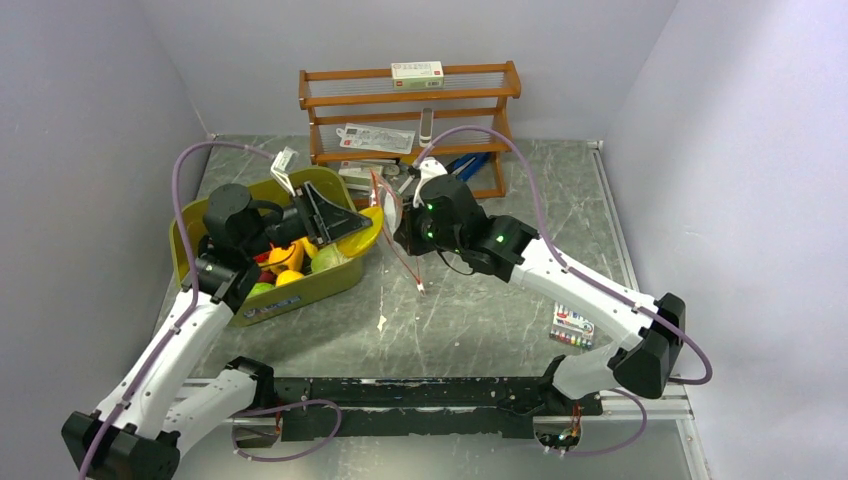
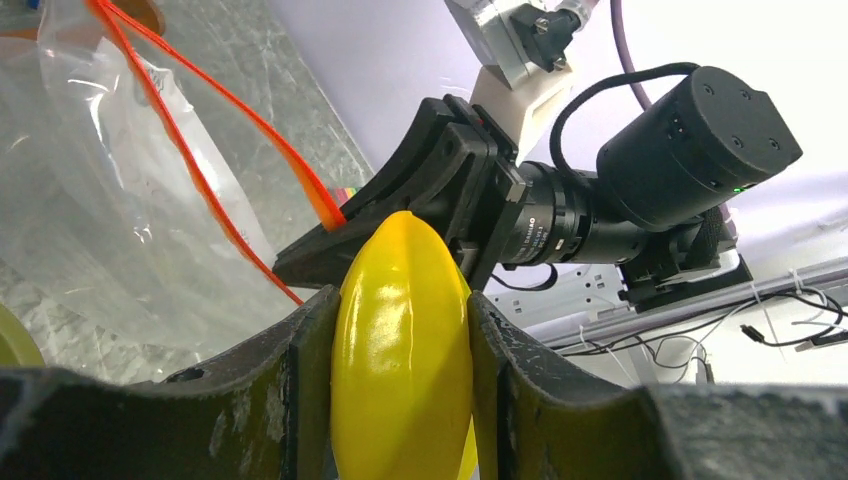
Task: Place the food in the zip-top bag and seal the zipper
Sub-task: Place the fake fruit in the zipper food storage bag.
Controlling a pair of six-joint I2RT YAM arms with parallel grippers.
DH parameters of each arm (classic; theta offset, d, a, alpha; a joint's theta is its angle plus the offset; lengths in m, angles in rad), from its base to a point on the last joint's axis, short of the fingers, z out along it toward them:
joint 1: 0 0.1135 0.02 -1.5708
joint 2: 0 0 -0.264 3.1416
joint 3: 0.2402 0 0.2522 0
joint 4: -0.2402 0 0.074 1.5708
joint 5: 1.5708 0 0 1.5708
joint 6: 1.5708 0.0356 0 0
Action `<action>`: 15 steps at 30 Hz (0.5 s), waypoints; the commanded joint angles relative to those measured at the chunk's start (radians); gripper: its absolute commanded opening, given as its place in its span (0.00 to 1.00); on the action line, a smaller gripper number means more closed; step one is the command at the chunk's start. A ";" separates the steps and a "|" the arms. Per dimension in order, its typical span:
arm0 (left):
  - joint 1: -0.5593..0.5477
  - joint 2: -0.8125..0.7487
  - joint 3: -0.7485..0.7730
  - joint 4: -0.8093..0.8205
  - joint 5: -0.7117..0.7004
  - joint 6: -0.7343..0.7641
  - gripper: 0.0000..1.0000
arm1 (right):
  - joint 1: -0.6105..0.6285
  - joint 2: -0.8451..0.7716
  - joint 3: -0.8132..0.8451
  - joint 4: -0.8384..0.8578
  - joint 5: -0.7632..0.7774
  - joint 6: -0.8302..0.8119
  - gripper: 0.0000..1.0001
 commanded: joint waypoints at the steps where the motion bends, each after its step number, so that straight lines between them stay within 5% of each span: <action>1: -0.004 0.042 0.027 0.098 0.057 -0.004 0.24 | -0.004 0.011 0.003 0.007 -0.024 -0.011 0.08; 4: -0.004 0.086 0.026 0.075 0.019 0.046 0.23 | -0.003 0.015 -0.010 0.019 -0.045 -0.006 0.12; 9: -0.004 0.158 0.018 0.026 -0.032 0.093 0.21 | -0.002 0.026 -0.018 0.021 -0.049 -0.001 0.00; 15: -0.004 0.157 0.032 -0.156 -0.152 0.157 0.20 | -0.001 0.004 -0.053 0.046 0.009 -0.025 0.00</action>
